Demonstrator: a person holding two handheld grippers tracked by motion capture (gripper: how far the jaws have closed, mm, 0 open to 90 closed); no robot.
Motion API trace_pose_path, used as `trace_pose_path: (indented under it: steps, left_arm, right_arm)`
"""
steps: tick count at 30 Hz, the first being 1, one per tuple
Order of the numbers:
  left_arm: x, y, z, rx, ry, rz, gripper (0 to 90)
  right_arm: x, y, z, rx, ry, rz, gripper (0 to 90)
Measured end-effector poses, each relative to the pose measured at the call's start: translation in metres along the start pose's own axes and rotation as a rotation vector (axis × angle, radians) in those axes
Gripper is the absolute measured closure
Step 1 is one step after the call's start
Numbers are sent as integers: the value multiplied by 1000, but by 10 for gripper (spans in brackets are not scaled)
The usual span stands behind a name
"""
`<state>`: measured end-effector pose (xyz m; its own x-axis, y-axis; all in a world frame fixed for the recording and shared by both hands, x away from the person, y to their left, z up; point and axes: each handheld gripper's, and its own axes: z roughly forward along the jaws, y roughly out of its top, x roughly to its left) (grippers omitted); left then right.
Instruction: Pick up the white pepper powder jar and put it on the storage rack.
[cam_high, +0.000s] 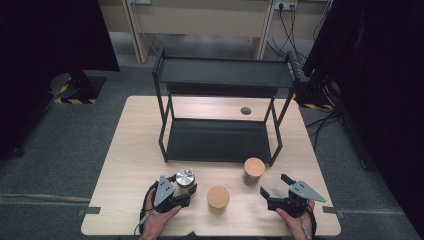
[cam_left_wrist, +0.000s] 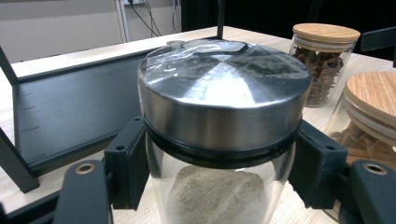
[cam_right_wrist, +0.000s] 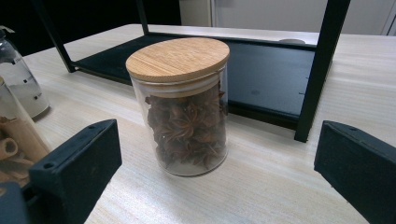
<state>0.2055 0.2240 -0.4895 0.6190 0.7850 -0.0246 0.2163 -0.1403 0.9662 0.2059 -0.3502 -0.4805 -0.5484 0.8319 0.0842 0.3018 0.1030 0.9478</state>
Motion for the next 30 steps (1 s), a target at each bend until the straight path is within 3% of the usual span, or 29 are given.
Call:
trace_pose_path:
  steps: [30]
  left_arm:
    - [5,19,9,20,18,-13,309]
  right_arm:
    - [0,0,0,-1,-1,3,9]
